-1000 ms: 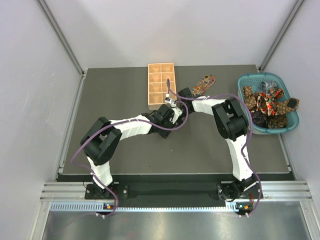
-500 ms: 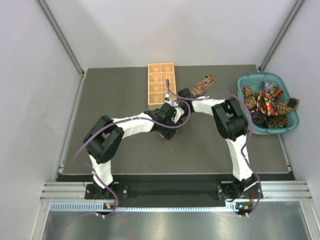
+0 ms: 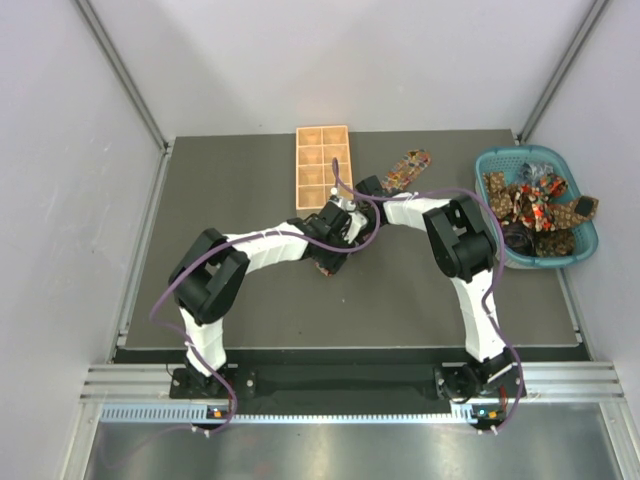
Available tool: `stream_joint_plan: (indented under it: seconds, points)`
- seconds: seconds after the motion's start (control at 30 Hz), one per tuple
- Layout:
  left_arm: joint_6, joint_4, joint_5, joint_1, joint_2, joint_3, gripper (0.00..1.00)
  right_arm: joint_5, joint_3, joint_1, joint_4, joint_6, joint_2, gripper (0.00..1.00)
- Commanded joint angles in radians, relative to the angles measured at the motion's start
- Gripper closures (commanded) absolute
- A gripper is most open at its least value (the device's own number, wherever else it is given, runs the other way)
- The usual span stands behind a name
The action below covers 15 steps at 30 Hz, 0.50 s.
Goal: Roll the ties
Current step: Roll the tie
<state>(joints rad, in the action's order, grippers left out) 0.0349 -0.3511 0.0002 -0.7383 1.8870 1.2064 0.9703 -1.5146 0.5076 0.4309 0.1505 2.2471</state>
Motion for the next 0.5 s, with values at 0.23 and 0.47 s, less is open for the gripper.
stream_joint_plan:
  seconds: [0.23, 0.47]
  points:
    - [-0.033, -0.049, 0.034, 0.007, 0.029, -0.056, 0.59, -0.096, 0.042, -0.014, -0.078, -0.014, -0.024, 0.66]
    - [-0.063, -0.051, 0.05, 0.007, 0.035, -0.064, 0.6, -0.084, 0.071, -0.018, -0.112, 0.004, -0.044, 0.6]
